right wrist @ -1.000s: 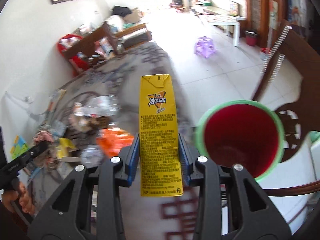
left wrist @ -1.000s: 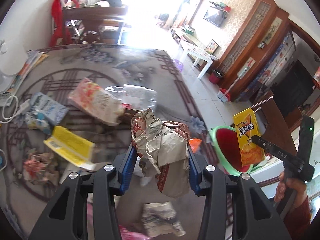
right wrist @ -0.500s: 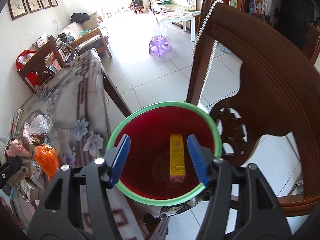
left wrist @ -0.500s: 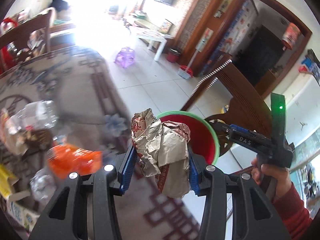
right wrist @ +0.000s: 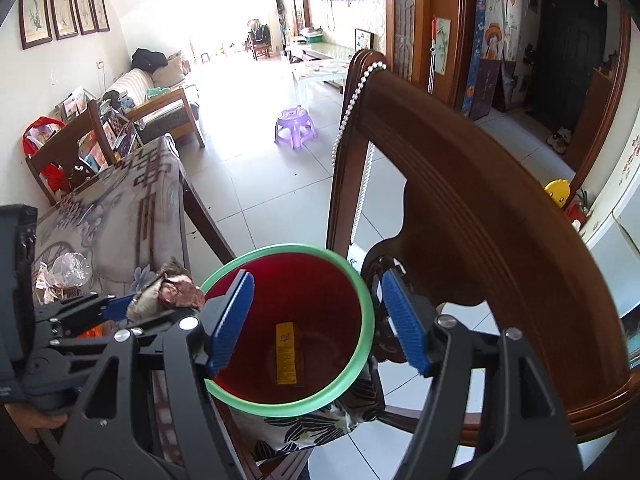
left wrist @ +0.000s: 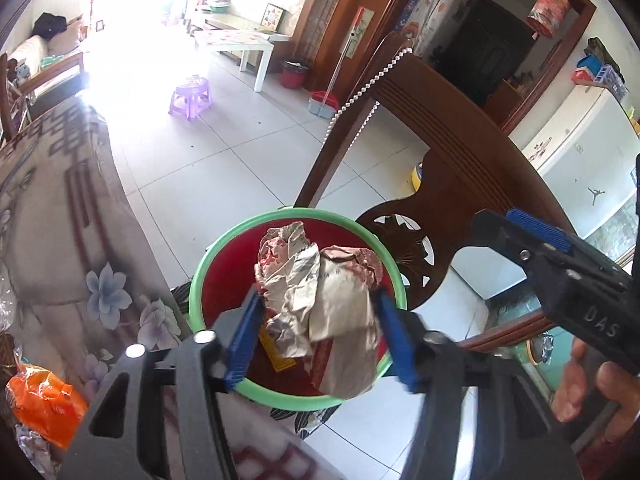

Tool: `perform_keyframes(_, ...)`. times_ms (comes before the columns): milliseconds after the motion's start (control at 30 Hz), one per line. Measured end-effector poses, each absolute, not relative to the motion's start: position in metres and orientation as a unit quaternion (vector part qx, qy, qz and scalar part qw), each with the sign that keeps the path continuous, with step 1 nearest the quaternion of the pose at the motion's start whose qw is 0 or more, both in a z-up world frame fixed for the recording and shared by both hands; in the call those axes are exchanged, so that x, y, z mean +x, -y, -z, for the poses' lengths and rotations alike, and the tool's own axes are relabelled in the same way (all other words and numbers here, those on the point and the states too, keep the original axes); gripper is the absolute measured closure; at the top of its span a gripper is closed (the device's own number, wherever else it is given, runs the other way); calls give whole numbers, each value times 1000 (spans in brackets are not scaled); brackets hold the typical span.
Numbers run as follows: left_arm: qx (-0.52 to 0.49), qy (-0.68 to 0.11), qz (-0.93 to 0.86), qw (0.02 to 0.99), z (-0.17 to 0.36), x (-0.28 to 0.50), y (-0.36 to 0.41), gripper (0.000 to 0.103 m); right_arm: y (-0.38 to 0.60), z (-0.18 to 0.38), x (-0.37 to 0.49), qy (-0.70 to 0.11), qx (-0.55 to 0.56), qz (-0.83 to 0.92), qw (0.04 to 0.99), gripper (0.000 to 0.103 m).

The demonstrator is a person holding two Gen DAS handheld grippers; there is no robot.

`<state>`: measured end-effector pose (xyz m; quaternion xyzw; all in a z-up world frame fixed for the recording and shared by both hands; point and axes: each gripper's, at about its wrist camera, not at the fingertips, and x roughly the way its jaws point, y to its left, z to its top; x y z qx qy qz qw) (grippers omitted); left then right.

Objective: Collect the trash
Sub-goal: 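Drop the crumpled paper into the red bin by opening the left tool, then grasp crumpled paper with the left tool while the right tool grasps a yellow carton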

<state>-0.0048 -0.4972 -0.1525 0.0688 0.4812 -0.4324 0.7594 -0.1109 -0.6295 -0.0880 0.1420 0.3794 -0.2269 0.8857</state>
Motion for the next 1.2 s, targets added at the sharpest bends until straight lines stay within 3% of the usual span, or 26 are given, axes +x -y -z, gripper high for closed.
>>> perform_keyframes(33,69,-480,429,762,154,-4,498,28,629,87,-110,-377,142,228,886,38)
perform_keyframes(233,31,-489,405,772,152,5,459,28,616,79,-103,-372,140,211,893,37)
perform_keyframes(600,-19,-431,258,865,111,2,286,25,527,72,-61,-387,103,122,908,35)
perform_keyframes(933,-65,-440,169,880,119,-1,149,25,405,80,-27,-414,84,41,905,35)
perform_keyframes(1200,-66,-454,171,872,134,6,87,25,323,92,-23,-437,80,15,896,33)
